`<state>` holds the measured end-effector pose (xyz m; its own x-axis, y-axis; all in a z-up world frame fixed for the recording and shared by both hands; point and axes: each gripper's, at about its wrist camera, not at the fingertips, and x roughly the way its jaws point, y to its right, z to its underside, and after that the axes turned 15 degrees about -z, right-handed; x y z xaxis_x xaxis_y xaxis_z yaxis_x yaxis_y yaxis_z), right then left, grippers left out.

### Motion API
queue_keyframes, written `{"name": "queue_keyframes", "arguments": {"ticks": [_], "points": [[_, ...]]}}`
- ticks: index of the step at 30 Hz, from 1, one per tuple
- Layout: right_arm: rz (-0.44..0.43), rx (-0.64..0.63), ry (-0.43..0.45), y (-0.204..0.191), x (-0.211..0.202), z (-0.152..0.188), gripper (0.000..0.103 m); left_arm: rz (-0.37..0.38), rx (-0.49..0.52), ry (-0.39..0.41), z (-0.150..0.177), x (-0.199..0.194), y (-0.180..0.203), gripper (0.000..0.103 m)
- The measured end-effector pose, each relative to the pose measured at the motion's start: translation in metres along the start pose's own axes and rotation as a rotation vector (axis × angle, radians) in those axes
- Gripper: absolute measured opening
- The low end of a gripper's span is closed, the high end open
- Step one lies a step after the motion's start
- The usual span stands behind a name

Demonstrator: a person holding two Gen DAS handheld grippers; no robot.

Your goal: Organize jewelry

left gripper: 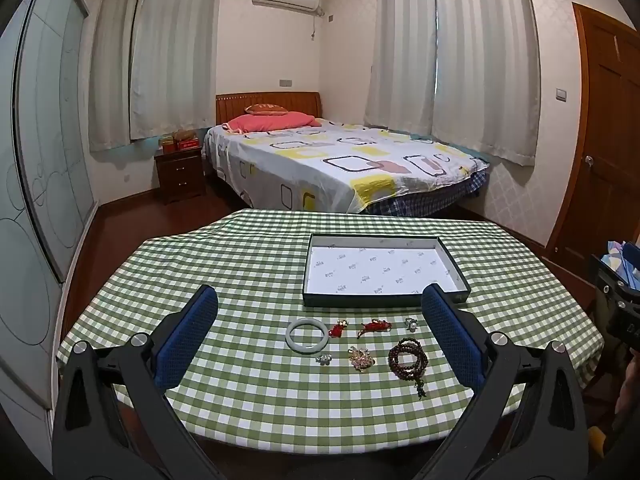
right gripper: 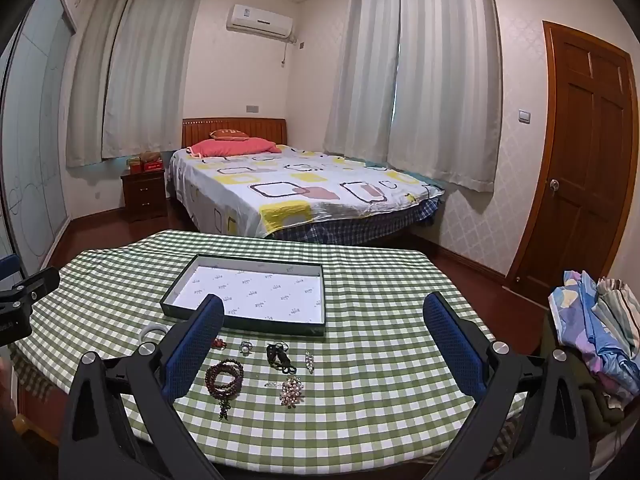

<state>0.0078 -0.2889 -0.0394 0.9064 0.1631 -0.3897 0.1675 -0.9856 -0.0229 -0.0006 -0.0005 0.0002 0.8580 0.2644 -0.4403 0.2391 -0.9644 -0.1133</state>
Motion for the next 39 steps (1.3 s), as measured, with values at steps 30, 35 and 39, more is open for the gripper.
{"name": "queue_keyframes", "arguments": {"ticks": [30,35,39], "points": [[0.002,-0.006,0.009,0.0011,-0.0002,0.0,0.097,-0.005,-0.014,-0.014,-0.0023,-0.0038,-0.0009,0.099],[0.002,-0.005,0.009,0.0004,0.001,0.0002,0.097,-0.004,-0.012,-0.015,-0.0006,-0.0035,-0.0003,0.099],[0.002,-0.005,0.011,0.0014,0.0001,0.0004,0.097,-0.005,-0.012,-0.015,-0.0005,-0.0036,-0.0002,0.099]]}}
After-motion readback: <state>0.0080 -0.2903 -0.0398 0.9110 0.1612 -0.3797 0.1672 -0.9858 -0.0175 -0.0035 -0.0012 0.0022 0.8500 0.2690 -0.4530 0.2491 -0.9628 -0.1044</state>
